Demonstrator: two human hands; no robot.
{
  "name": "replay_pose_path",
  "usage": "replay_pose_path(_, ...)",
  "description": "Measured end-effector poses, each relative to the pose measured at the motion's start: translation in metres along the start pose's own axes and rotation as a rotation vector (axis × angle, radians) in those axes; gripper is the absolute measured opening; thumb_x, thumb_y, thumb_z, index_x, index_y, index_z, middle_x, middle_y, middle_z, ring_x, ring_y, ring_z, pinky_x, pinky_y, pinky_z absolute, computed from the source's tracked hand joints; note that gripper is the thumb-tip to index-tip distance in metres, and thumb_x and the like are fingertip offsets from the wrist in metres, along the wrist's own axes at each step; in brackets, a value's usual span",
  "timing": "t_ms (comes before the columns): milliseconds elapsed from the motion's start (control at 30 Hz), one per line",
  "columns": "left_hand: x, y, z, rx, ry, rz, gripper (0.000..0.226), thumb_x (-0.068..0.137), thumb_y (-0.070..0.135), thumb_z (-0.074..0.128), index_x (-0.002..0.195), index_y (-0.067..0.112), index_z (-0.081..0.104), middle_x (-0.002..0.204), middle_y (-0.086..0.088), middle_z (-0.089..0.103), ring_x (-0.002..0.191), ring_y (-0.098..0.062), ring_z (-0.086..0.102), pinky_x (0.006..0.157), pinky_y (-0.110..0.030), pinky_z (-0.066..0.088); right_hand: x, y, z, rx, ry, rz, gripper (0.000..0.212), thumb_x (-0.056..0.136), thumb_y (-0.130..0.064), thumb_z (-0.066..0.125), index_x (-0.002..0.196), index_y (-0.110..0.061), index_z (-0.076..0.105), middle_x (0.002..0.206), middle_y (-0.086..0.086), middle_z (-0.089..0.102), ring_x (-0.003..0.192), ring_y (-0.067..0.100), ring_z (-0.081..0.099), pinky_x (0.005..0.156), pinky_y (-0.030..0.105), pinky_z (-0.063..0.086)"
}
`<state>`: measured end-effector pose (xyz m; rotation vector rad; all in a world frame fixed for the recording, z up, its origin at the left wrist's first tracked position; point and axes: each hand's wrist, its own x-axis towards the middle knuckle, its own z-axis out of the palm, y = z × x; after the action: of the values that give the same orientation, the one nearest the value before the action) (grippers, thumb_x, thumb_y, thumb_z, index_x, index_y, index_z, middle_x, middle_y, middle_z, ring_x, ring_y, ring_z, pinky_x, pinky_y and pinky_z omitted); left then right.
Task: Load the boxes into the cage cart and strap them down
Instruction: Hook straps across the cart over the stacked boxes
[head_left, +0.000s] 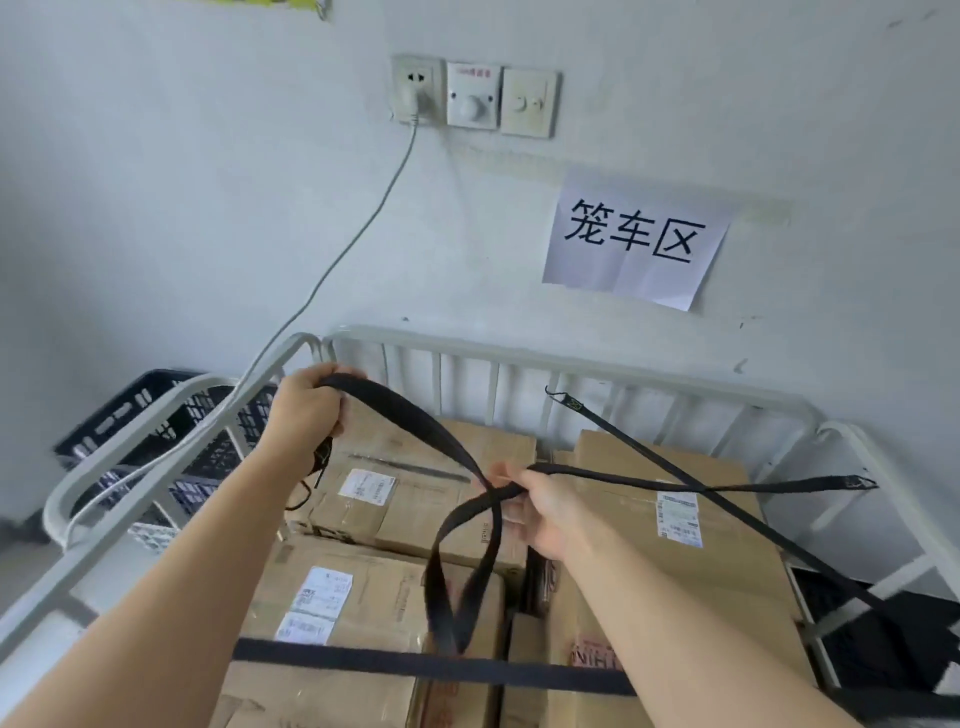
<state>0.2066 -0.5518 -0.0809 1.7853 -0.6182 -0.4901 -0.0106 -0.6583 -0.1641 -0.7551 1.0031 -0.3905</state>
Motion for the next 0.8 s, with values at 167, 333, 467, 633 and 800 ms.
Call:
replay_pose_path(167,-0.018,-0.023,-0.078,-0.013,0.218,-0.05,0.046,0.077,-0.015,0.03,0.084,0.01,0.067,0.047,-0.006,0.047,0.043,-0.019,0.037,0.047,-0.026,0.031,-0.009,0.019,0.053,-0.018,-0.133,0.063,0.02,0.102,-0.021,0.048,0.095,-0.013,0.065,0.096,0.013,0.071,0.085,0.027,0.067,0.073,0.041,0.055)
replay_pose_path(333,-0.035,-0.052,-0.148,-0.035,0.434,-0.126,0.042,0.082,-0.01,0.033,0.093,0.009,0.068,0.056,-0.01,0.047,0.047,-0.021,0.037,0.052,-0.03,0.034,-0.011,0.037,0.097,-0.148,-0.12,0.065,0.015,0.098,-0.028,0.056,0.094,-0.02,0.068,0.091,0.003,0.071,0.085,0.018,0.064,0.064,0.03,0.042)
replay_pose_path(467,-0.04,-0.069,-0.198,-0.075,0.534,-0.124,0.035,0.091,-0.005,0.034,0.095,0.008,0.066,0.056,-0.009,0.042,0.047,-0.022,0.035,0.049,-0.027,0.032,-0.008,0.051,0.131,-0.105,-0.122,0.067,0.014,0.098,-0.027,0.056,0.094,-0.017,0.065,0.093,0.006,0.072,0.085,0.019,0.065,0.063,0.029,0.038)
replay_pose_path(633,-0.03,-0.096,-0.262,-0.05,0.598,-0.13,0.031,0.093,-0.002,0.036,0.088,0.01,0.063,0.058,-0.009,0.044,0.05,-0.022,0.037,0.052,-0.028,0.031,0.0,0.071,0.183,-0.056,-0.113,0.092,0.018,0.097,-0.033,0.057,0.099,-0.015,0.062,0.113,0.011,0.069,0.09,0.019,0.065,0.058,0.025,0.039)
replay_pose_path(800,-0.005,-0.127,-0.328,0.145,0.598,-0.174,0.025,0.092,0.002,0.042,0.097,0.013,0.063,0.076,-0.013,0.056,0.073,-0.03,0.053,0.07,-0.039,0.045,0.01,0.089,0.228,0.025,0.059,0.015,0.054,0.074,-0.049,0.074,0.105,-0.007,0.06,0.074,0.005,0.061,0.049,0.005,0.044,0.035,0.015,0.027)
